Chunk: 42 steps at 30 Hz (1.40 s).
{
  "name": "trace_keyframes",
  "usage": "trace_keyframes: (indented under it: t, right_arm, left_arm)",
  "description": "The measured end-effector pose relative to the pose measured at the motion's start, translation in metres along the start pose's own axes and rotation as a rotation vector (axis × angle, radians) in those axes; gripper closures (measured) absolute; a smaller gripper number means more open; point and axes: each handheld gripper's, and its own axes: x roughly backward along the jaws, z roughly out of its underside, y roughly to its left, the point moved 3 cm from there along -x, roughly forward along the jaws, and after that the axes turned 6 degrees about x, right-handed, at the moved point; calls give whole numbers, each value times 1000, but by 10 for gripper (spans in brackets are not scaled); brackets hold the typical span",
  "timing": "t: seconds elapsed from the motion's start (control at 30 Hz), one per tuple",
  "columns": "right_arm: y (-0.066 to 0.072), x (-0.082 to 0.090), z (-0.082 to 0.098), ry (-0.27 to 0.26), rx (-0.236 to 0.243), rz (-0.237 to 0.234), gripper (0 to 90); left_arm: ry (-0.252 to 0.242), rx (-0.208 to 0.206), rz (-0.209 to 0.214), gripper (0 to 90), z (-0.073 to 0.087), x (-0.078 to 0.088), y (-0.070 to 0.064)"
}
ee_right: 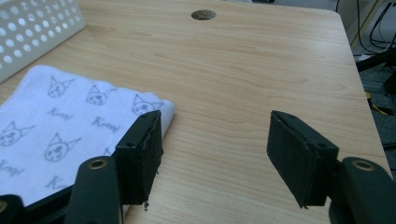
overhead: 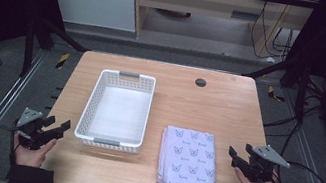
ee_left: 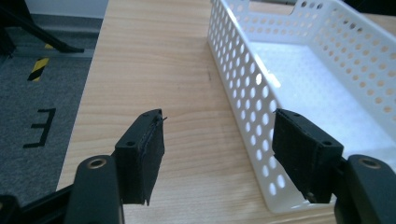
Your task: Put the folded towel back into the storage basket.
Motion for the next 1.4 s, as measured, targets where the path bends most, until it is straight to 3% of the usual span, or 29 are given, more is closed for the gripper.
trace_keyframes:
  t: [0.63, 1.17, 1.4]
  right_arm:
    - [9, 2, -8, -7, 10, -70, 310]
    - [13, 2, -16, -25, 42, -100, 304]
    - [15, 2, -24, -41, 32, -123, 305]
  left_arm:
    - [-38, -43, 44, 320, -7, 8, -33]
    - [-21, -113, 119, 307, -8, 6, -77]
    - [-14, -138, 161, 306, -10, 4, -95]
